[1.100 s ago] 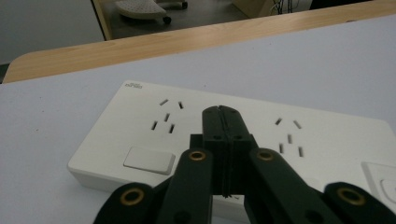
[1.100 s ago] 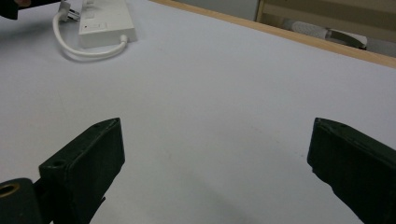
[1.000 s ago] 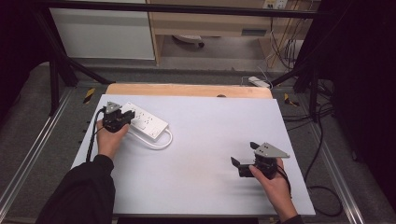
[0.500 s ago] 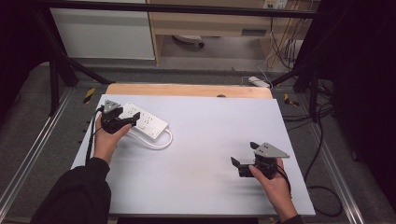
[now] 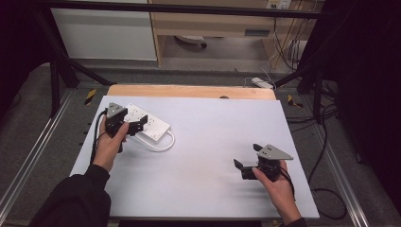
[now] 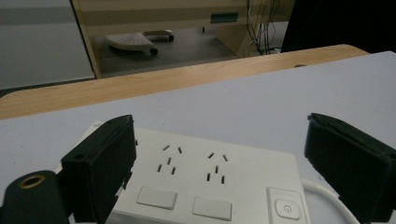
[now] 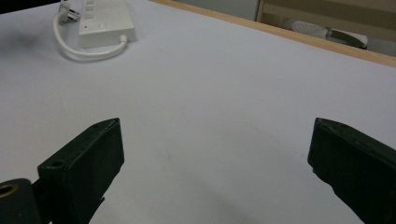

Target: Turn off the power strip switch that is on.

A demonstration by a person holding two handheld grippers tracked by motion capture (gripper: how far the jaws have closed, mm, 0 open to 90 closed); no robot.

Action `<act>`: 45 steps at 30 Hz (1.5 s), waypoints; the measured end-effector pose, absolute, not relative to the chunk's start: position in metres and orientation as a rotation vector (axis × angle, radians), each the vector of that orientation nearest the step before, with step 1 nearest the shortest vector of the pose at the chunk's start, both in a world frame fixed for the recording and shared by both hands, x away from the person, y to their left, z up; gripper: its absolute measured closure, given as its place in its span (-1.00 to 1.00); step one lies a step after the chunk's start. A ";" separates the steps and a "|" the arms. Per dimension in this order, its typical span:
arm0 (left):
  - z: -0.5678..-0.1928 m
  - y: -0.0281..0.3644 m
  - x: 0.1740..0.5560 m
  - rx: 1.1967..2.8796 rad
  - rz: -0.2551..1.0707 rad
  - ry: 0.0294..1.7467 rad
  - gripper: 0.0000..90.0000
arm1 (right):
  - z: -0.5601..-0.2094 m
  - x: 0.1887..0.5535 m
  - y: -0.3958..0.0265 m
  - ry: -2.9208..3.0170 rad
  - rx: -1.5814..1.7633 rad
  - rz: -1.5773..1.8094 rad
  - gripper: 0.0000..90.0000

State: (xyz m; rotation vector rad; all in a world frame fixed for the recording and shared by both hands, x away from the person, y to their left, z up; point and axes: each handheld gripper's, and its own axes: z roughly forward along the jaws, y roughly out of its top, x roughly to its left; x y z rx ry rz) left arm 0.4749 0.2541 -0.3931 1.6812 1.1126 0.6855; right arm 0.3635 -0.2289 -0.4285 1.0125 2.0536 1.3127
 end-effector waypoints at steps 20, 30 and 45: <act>-0.370 0.258 0.433 1.644 0.665 1.047 -0.87 | -0.429 0.364 -0.229 2.055 1.023 1.324 -0.93; -0.368 0.273 0.405 1.610 0.661 1.065 -0.87 | -0.429 0.364 -0.229 2.059 1.026 1.318 -0.93; -0.366 0.285 0.368 1.574 0.667 1.061 -0.87 | -0.430 0.364 -0.229 2.059 1.028 1.314 -0.93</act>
